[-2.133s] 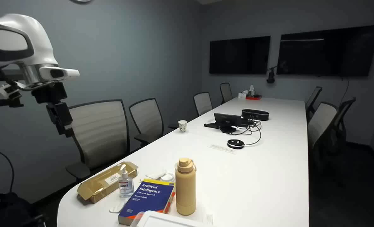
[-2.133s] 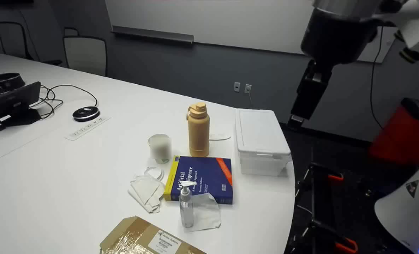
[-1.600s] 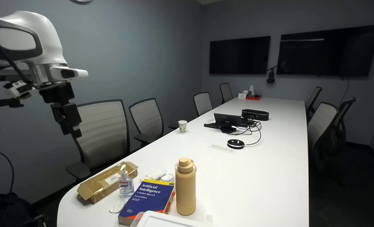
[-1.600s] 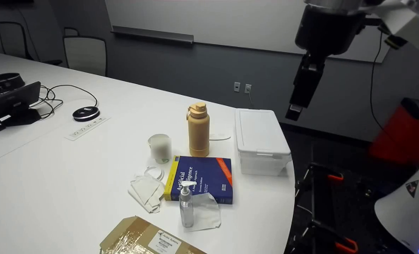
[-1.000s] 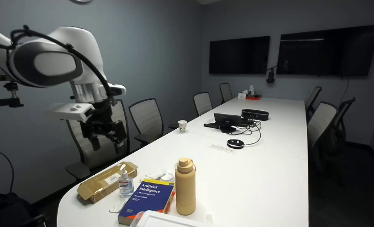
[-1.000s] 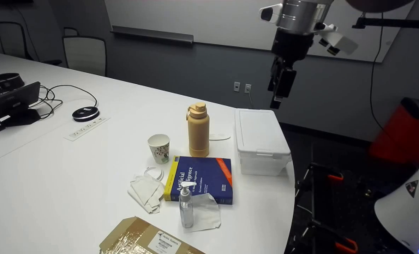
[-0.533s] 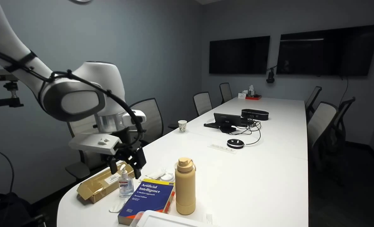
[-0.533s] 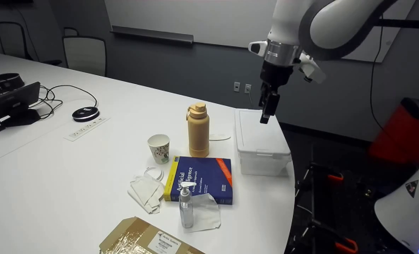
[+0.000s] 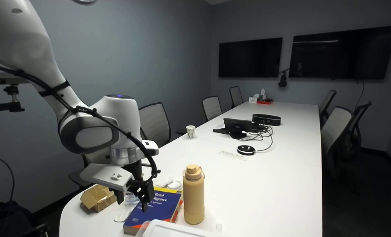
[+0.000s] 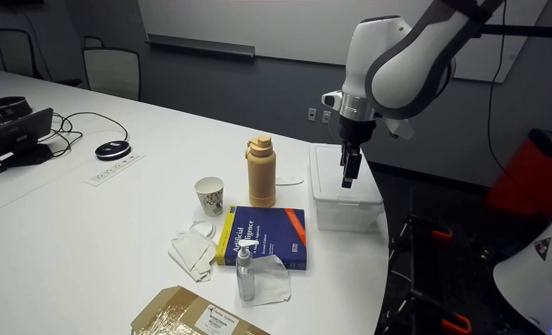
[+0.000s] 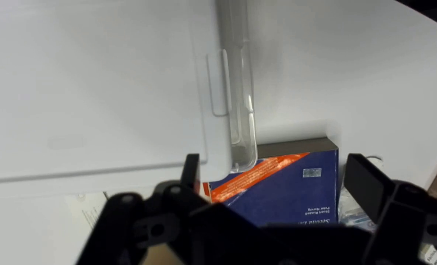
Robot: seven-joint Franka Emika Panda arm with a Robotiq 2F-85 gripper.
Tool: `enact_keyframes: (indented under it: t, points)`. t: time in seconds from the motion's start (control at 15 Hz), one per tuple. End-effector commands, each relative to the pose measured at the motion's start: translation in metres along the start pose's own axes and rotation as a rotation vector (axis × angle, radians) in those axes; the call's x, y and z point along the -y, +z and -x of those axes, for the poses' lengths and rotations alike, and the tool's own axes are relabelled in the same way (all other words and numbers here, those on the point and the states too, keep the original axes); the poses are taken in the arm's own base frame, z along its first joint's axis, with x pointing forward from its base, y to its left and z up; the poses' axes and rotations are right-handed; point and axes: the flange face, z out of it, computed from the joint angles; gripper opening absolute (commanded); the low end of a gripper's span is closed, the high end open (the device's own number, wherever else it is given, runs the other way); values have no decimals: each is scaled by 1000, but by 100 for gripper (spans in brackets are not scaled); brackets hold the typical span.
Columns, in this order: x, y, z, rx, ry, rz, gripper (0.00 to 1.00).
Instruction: Open the lid on the container then put the pump bottle in the container.
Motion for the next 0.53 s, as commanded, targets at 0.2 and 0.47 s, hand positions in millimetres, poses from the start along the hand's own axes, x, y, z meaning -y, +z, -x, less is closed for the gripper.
enact_keyframes:
  t: [0.2, 0.47]
  points:
    - [1, 0, -1, 2, -2, 0, 100]
    - [-4, 12, 0, 14, 34, 18, 100]
